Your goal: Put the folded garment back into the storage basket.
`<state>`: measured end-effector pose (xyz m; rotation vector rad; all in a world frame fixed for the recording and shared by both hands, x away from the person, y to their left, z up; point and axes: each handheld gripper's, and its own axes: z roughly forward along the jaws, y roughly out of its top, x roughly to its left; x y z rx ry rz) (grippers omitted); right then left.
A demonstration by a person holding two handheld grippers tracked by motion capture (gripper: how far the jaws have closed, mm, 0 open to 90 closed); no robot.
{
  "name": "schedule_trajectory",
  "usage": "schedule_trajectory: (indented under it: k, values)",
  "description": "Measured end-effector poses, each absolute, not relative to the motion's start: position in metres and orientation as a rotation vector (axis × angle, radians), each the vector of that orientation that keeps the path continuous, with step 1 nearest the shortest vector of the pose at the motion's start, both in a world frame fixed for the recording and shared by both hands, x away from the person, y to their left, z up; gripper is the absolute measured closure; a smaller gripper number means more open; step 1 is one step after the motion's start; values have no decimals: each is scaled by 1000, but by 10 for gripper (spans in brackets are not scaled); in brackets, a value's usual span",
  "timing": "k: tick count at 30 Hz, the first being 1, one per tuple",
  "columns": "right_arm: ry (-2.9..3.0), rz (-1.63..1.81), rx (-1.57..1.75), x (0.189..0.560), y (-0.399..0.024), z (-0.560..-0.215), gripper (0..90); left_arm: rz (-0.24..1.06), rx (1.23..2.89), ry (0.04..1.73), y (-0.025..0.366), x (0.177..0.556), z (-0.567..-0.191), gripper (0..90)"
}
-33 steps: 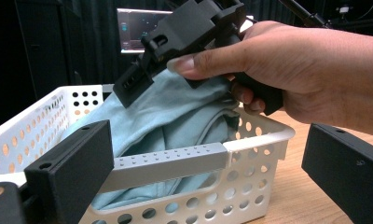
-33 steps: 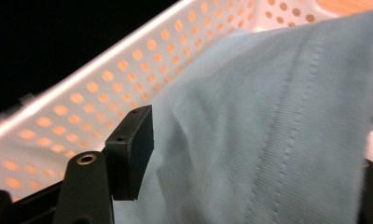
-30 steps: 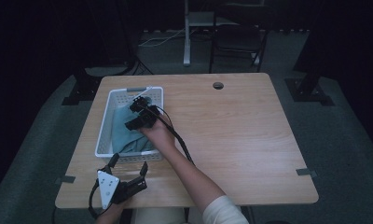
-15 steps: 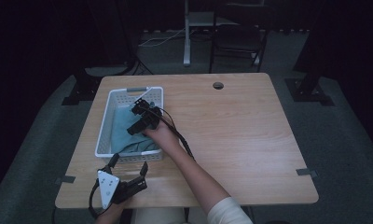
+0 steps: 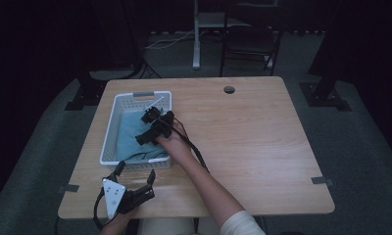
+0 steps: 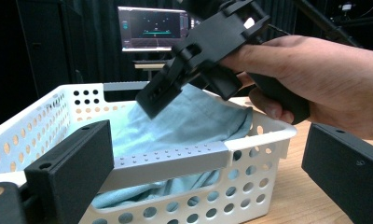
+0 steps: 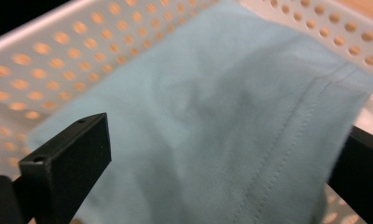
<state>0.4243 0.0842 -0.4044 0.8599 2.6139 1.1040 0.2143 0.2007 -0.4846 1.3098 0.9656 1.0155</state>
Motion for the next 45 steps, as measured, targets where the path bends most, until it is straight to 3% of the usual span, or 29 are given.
schedule_trajectory:
  k: [21,45]
  values:
    - [2401,1567,854,410,45,-395,10,1012,1315,959,201,214,-485,34]
    - [2336,1670,823,393,20,-399,21,1008,1316,955,201,214,-485,34]
